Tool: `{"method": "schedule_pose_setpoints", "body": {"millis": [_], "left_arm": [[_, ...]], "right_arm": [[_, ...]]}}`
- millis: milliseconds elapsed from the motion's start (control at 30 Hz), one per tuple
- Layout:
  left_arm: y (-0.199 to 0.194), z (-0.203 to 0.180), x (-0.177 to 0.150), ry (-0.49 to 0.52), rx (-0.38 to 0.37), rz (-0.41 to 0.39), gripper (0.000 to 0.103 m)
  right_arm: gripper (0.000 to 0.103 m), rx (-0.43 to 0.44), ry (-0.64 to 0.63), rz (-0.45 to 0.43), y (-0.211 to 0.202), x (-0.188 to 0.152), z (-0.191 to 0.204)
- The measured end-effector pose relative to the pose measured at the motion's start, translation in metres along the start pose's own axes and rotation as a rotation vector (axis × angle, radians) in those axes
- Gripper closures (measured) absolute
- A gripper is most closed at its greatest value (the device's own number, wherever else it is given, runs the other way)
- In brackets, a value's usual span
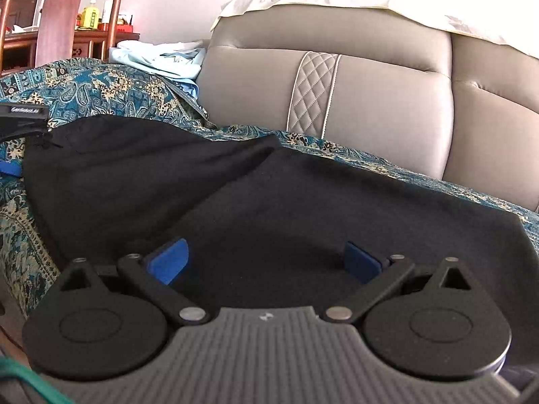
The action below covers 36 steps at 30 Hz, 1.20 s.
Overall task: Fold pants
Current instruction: 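Grasp the trousers waistband with the left gripper and lift it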
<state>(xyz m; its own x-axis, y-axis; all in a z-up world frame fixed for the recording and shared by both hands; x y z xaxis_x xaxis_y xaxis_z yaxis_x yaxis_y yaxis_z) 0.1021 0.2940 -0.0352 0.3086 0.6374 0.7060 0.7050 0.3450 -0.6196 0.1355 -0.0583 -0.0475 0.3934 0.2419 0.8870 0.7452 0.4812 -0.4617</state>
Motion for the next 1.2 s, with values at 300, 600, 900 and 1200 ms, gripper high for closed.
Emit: {"method": "schedule_pose_setpoints", "body": {"millis": [300, 600, 900, 1200], "left_arm": [[0.025, -0.009, 0.009, -0.007, -0.064, -0.026, 0.006], [0.042, -0.014, 0.017, -0.075, 0.03, -0.064, 0.071], [-0.017, -0.076, 0.037, 0.074, -0.058, -0.16, 0.088], [-0.096, -0.24, -0.013, 0.435, -0.299, -0.267, 0.088]], "right_arm": [[0.0, 0.0, 0.0, 0.001, 0.0, 0.0, 0.0], [0.0, 0.0, 0.001, 0.002, 0.0, 0.0, 0.0], [0.0, 0.042, 0.028, 0.056, -0.003, 0.01, -0.007], [0.0, -0.07, 0.286, -0.059, -0.049, 0.05, -0.104]]}}
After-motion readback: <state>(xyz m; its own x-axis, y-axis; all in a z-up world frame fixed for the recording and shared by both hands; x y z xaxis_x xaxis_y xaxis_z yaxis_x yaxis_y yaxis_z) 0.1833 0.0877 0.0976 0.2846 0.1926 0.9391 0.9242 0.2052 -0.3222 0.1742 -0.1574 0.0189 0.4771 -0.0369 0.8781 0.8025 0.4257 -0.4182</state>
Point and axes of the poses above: each gripper's, at about its wrist camera, not at the fingertips, and y roughly the way its jaws point, z to its left, x to its top, the point moved 7 cm from there along y, roughly the way its jaws point, and after that the axes turned 7 degrees about x, right-handed, at the moved point
